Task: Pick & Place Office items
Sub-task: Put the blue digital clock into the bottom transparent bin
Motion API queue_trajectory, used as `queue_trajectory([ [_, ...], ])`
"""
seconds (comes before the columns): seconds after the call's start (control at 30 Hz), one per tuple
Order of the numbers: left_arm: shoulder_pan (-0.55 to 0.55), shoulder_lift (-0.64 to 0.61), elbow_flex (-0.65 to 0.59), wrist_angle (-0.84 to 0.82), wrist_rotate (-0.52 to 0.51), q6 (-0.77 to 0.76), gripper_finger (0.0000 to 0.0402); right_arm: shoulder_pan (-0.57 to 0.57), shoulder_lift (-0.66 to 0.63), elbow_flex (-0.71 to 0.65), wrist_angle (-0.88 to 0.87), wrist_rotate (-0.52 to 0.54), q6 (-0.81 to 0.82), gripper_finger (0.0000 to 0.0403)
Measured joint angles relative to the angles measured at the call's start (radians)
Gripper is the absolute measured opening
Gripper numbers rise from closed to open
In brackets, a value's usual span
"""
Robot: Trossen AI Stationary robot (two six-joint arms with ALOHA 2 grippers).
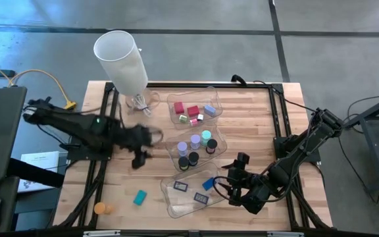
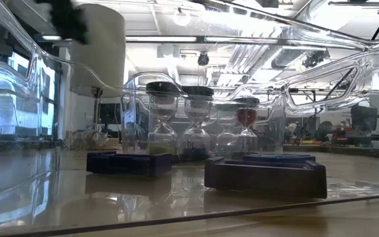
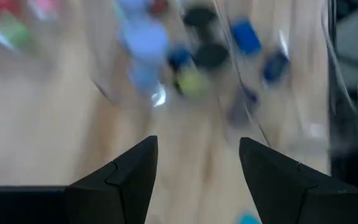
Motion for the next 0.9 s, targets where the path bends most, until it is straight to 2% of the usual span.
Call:
queue_trajectory([
  [0.2,-0.230,0.103,0.000,-0.091,0.000,-0.303,0.0221,0.000,0.000,0.000,0.001,0.002,0.000,0.0274],
  [0.4,-0.387,0.245,0.030,-0.096,0.040,-0.576,0.0221,0.000,0.000,0.000,0.002,0.001,0.002,0.0274],
  [0.5,-0.448,0.323,0.074,-0.100,0.080,-0.722,0.0221,0.000,0.000,0.000,0.003,-0.001,0.003,0.0274],
  [0.73,-0.548,0.483,0.163,-0.107,0.048,-1.110,0.0221,0.000,0.000,0.000,0.015,-0.002,0.010,0.0274],
  [0.9,-0.588,0.561,0.167,-0.122,0.049,-1.205,0.0221,0.000,0.000,0.000,0.019,-0.002,0.009,0.0274],
])
